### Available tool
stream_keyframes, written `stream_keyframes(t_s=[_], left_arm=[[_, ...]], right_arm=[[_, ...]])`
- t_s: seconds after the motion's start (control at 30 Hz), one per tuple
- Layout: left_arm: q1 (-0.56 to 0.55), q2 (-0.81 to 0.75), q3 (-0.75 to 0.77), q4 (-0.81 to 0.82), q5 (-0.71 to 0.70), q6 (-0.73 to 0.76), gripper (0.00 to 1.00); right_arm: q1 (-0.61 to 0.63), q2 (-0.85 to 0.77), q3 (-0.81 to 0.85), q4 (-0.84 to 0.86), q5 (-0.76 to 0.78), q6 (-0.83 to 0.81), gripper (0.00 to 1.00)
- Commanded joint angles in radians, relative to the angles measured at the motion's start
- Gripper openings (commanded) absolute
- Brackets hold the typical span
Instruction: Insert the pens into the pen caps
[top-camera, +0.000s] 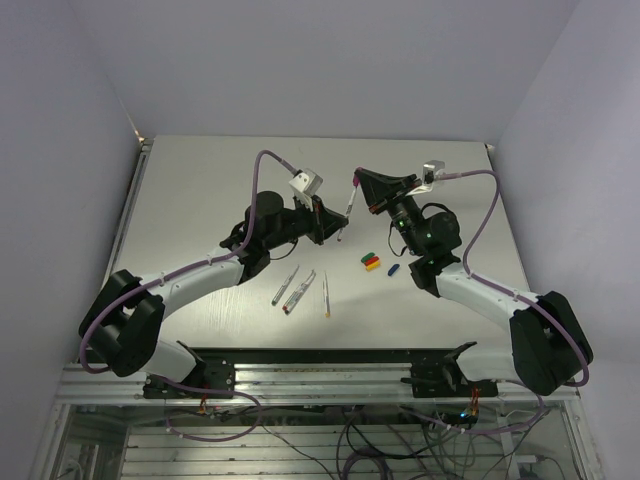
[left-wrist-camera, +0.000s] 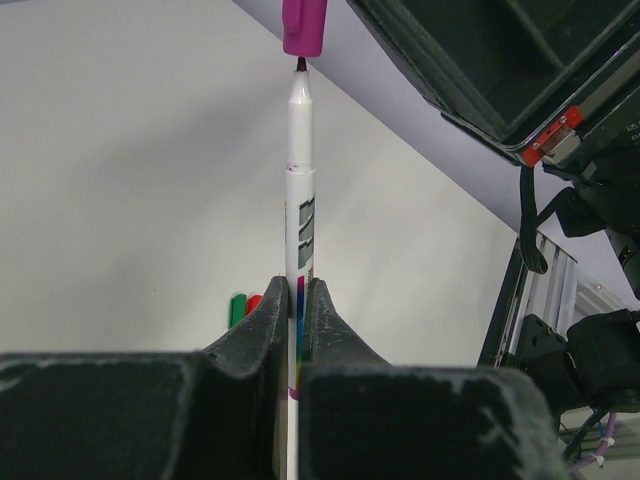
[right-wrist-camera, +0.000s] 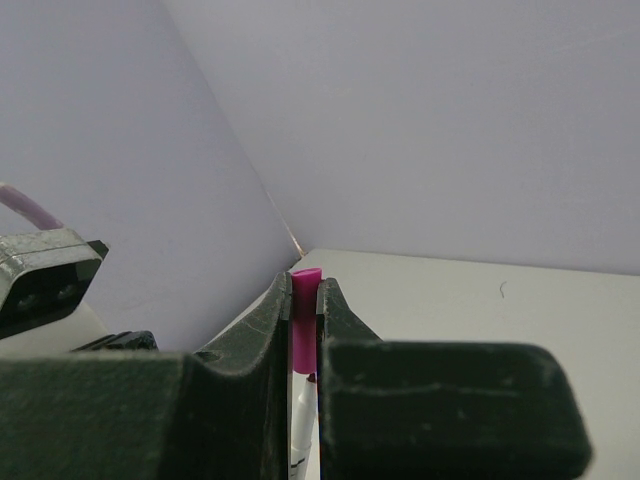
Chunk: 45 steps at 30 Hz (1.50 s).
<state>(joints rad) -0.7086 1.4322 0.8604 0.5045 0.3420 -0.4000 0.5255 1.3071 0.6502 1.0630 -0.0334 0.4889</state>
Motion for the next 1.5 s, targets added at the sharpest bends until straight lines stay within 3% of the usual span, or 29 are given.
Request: stream_keyframes(t_s=[0.0, 0.37, 0.9, 1.27, 1.47], left_arm=[[-0.003, -0.019, -0.001, 0.016, -0.011, 0.013, 0.07], [-0.003, -0.029, -0.006, 0.013, -0.023, 0.016, 0.07], [-0.002, -0.050, -0.034, 0.141, -0.066, -0.028, 0.07], [0.080, -0.030, -0.079, 0.380, -0.062, -0.219, 0.07], [0.090, -0.048, -0.066, 0.354, -0.129, -0.197, 0.07]], right_arm=[[0.004, 0.010, -0.014, 0.007, 0.002, -0.003, 0.00], [0.004, 0.012, -0.023, 0.004, -0.002, 0.006, 0.00], [0.005, 0.051, -0.068, -0.014, -0.112, 0.106, 0.00], [0.028, 0.073, -0.067, -0.159, -0.179, 0.068, 0.00], [0.063, 0.083, -0.068, -0.236, -0.147, 0.029, 0.00]])
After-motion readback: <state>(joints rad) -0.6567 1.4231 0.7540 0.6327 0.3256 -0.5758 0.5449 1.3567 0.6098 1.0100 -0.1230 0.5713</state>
